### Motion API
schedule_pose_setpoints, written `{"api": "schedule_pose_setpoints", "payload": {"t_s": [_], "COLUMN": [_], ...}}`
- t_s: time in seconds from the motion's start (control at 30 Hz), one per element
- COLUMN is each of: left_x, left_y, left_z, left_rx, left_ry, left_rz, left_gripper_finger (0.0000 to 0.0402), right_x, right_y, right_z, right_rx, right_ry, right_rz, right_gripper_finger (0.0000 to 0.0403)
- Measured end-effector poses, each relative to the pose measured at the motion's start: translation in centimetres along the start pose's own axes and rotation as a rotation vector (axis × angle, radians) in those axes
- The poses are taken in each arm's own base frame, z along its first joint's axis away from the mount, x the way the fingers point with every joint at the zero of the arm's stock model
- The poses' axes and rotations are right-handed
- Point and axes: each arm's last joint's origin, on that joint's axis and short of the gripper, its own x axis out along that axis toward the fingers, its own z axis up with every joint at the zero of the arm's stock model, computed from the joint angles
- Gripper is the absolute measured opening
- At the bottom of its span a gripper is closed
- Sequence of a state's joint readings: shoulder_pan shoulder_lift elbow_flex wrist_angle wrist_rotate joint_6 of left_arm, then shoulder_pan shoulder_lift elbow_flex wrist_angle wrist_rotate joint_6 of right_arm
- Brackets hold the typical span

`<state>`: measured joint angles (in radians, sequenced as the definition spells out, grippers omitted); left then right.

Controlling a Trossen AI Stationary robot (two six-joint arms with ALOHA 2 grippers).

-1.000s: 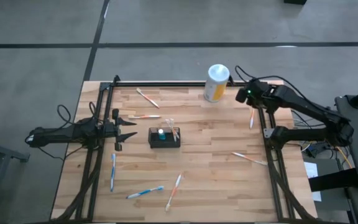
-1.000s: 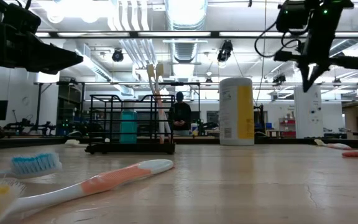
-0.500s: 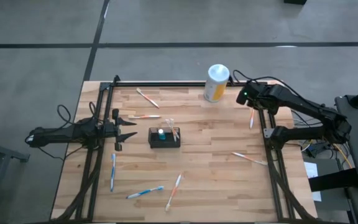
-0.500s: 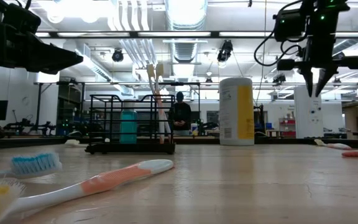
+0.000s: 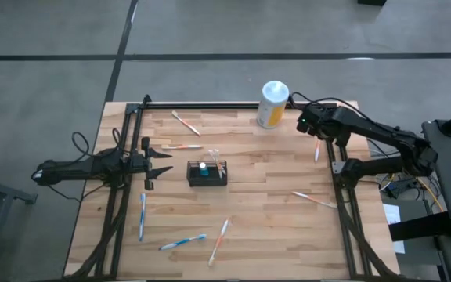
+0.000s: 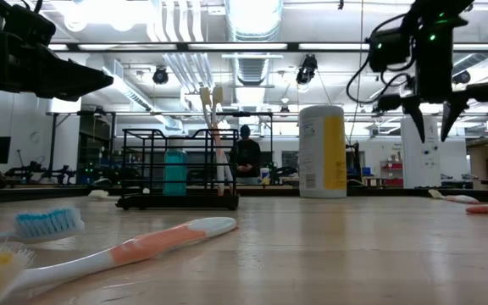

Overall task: Pick & Place toothbrushing station
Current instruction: Put the orange toothbrush into the right section of the wire organizer

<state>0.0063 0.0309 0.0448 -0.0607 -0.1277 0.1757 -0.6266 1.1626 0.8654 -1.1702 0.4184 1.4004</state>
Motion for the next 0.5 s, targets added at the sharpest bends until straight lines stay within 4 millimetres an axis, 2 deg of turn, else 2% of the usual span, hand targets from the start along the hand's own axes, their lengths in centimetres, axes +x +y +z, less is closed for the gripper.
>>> {"api": "schedule_pose_setpoints", "payload": {"t_s": [0.23,0.5], "left_x": [0.0,0.0], "left_y": [0.0,0.0], "left_z": [0.0,0.0], "left_rx": [0.0,0.0], "left_ry": [0.0,0.0], "left_rz": [0.0,0.0], "left_gripper_finger": [0.0186,0.0186], "right_x": [2.4,5.7], "right_y": [1.7,2.7], "right_z": [-0.7,-0.4], "right_rx": [-0.082,-0.11], "right_ry": [0.032,0.173], "right_rz": [-0.128,-0.279], "right_gripper_finger": [0.0118,0.0117]}}
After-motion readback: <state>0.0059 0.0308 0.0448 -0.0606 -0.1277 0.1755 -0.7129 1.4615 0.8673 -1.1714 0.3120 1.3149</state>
